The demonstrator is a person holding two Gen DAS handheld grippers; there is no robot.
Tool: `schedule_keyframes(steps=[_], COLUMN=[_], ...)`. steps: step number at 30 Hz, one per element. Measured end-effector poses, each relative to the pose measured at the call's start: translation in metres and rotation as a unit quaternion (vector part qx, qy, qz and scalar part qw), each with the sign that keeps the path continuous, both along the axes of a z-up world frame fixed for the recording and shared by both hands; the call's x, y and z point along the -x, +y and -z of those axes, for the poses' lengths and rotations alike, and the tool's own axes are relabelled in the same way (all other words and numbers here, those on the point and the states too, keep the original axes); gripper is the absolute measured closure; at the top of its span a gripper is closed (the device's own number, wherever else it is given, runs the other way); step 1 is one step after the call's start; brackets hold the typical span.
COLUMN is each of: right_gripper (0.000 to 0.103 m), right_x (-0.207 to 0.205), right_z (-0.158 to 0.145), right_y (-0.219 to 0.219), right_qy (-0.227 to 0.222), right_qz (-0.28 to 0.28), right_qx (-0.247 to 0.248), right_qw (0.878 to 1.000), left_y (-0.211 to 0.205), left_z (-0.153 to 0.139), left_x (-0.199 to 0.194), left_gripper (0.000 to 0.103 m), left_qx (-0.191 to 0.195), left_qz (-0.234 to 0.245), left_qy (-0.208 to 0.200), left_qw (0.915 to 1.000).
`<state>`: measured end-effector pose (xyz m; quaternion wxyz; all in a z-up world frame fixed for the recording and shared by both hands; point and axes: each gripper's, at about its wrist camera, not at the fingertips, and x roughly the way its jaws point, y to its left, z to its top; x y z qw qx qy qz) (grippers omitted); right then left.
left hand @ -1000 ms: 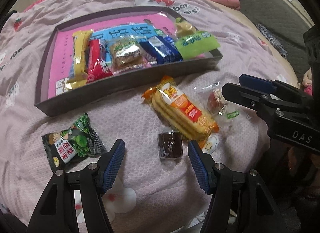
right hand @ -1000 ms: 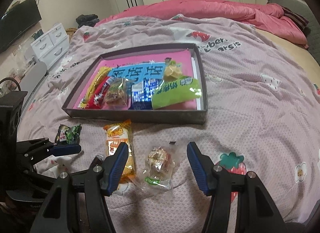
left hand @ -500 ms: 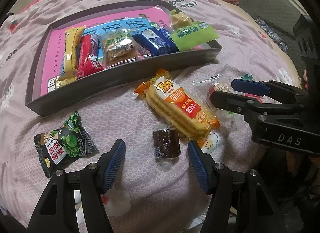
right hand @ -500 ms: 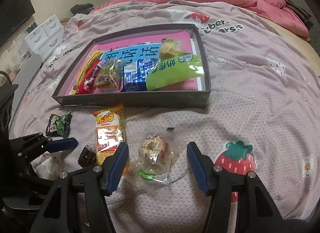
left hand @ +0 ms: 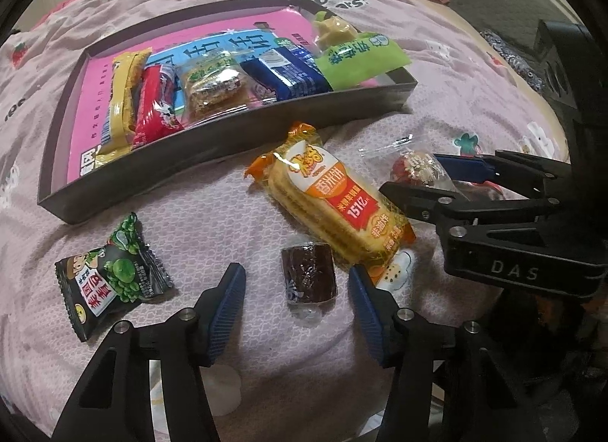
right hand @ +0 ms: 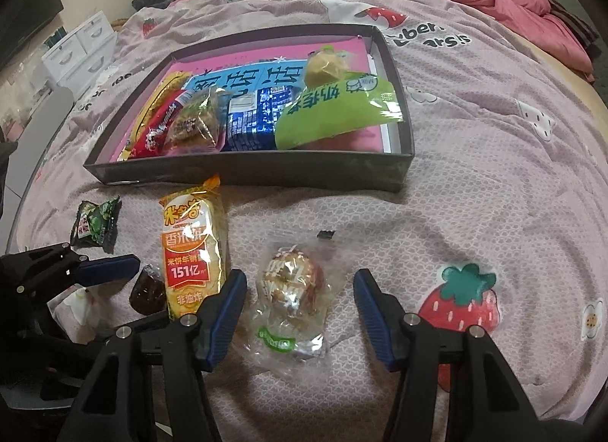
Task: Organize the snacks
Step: 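Grasp the dark chocolate piece with the left tool while the right grasps the clear bun packet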
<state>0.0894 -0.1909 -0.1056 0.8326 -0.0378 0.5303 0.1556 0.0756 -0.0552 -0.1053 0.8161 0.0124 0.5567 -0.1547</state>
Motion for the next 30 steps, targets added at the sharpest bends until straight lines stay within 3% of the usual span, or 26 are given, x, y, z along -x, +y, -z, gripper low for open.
schedule_keyframes(steps=[3,7,16,30], right_gripper=[0.049,0.06,0.063,0.063], right_x=[-0.001,-0.001,0.002,0.006], right_z=[0.003,0.002,-0.022,-0.059], right_y=[0.001,0.002,-0.009,-0.006], right_qy=[0.001,-0.003,-0.043,-0.124], right_qz=[-0.004,-0.009,0.0,-0.017], right_qx=[0.005,0.009,-0.043,-0.098], right_qw=[1.0,1.0,0.998,0.987], left_y=[-0.001,-0.002,0.01,0.057], left_z=[0.0,0.001,-0.008,-0.058], left_x=[0.0,0.0,0.0,-0.007], left_gripper=[0.051,0.075,0.076,0.076], left_qx=[0.001,0.004,0.038,0.071], left_qz=[0.001,0.008,-0.004,-0.068], left_qy=[0.001,0.002,0.005,-0.06], left_qw=[1.0,1.0,0.9993,0.9934])
